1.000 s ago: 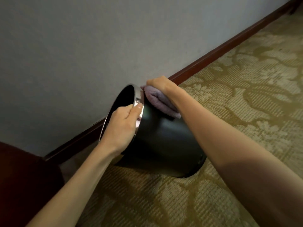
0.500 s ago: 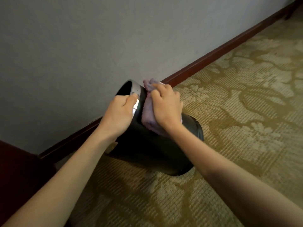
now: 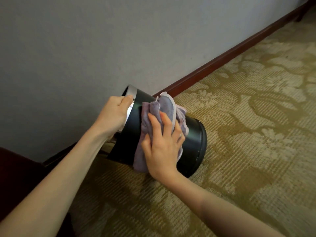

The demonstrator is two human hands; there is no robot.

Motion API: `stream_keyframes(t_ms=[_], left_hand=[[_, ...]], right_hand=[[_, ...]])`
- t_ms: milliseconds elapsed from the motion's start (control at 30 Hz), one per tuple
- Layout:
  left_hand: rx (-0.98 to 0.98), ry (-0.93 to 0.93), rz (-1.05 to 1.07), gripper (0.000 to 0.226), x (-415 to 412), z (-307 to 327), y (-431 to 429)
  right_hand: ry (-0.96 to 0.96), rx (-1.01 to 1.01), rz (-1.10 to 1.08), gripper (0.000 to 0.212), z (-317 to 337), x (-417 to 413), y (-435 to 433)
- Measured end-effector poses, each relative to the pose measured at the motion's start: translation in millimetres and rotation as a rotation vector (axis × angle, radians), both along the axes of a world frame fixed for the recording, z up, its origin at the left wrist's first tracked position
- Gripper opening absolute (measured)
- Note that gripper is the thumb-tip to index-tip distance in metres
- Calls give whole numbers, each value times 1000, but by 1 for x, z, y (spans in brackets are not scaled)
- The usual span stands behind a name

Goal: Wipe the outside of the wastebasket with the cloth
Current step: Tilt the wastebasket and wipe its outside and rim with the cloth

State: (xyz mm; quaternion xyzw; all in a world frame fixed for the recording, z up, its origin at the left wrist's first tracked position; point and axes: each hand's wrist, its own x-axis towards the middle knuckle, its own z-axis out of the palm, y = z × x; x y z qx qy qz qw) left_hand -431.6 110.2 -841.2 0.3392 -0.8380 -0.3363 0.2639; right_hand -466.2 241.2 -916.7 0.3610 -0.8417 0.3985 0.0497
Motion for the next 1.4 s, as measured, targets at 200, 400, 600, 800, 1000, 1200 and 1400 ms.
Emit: stream_keyframes(t_ms=[200, 400, 600, 800, 1000, 1200, 1400], left_hand=[[29, 23, -46, 53, 7, -6, -4], [55, 59, -88, 60, 24, -15, -6], [33, 89, -168, 47, 31, -16, 3], [-10, 61, -131, 62, 22, -15, 13], [-26, 25, -47, 67, 25, -14, 4], [-7, 20, 28, 52, 28, -18, -5], [-38, -7, 64, 52, 18, -15, -9]], right_hand=[[-129, 13, -3, 45, 20, -38, -11], [-387, 75, 11, 34, 36, -83, -36], [-625, 221, 184, 31, 35, -133, -50], [-643, 133, 283, 34, 14, -152, -39], [-470, -54, 268, 37, 1, -139, -16], [-255, -31, 223, 46, -13, -119, 10], [-124, -23, 36, 57, -27, -90, 32]])
